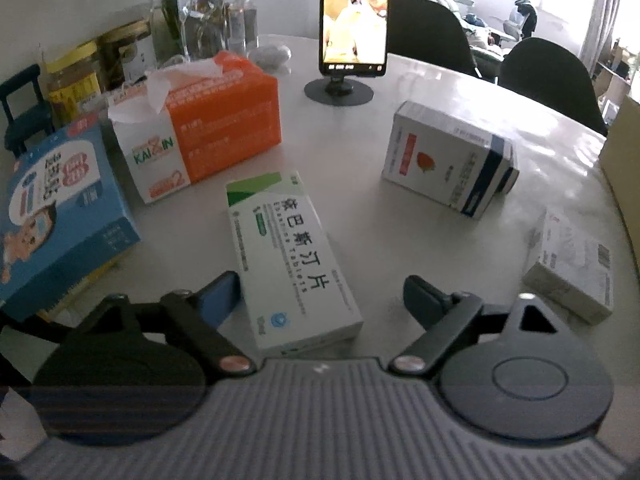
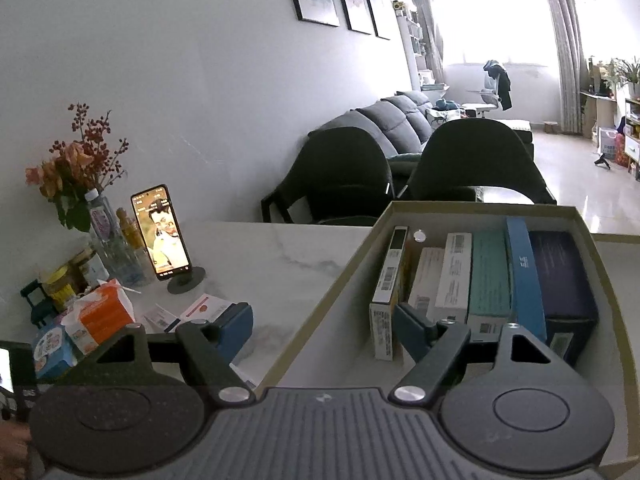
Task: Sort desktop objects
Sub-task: 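Move the left gripper to the green-and-white Ebastine box and close on it, then carry the Ebastine box with the left gripper and lower it into the cardboard box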
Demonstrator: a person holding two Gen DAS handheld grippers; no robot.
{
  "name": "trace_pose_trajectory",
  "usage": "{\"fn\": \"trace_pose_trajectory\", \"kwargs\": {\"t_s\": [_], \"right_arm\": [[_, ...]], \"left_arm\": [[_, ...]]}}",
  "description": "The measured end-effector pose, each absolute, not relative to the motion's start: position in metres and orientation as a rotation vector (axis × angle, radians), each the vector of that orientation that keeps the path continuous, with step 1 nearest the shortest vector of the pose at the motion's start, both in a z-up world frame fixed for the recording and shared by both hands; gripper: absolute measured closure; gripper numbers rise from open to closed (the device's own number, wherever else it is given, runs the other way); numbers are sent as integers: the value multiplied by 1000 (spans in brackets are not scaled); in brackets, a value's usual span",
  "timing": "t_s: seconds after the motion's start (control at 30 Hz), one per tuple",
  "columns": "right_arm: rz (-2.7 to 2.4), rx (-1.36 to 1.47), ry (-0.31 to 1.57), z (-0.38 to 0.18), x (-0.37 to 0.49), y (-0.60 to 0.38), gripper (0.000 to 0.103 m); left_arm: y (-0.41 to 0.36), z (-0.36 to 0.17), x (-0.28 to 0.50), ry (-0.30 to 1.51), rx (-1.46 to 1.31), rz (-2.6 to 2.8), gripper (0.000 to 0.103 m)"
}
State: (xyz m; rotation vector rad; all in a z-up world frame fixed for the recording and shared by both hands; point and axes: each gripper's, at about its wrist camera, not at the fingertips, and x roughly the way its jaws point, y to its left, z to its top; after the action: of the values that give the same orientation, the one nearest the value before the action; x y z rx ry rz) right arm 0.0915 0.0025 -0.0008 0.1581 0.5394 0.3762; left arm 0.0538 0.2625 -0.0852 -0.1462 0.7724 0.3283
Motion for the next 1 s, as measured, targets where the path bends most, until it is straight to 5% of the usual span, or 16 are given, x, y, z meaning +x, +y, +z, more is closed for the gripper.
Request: {"fn": "trace_pose_trajectory", "kwargs": {"t_s": [0.1,0.17,0.2,1.0], "right_arm": [[383,186,552,-7,88,0,23],[384,205,564,-13,85,0,23],[385,216,571,-17,84,0,23],[426,312,589,-26,68,6,23]], "left_arm": [[260,-86,50,749,-137,342,24],[258,-85,48,724,-130,347,50],[259,-84,47,718,-138,342,54],[187,-23,38,535,-142,40,55]]}}
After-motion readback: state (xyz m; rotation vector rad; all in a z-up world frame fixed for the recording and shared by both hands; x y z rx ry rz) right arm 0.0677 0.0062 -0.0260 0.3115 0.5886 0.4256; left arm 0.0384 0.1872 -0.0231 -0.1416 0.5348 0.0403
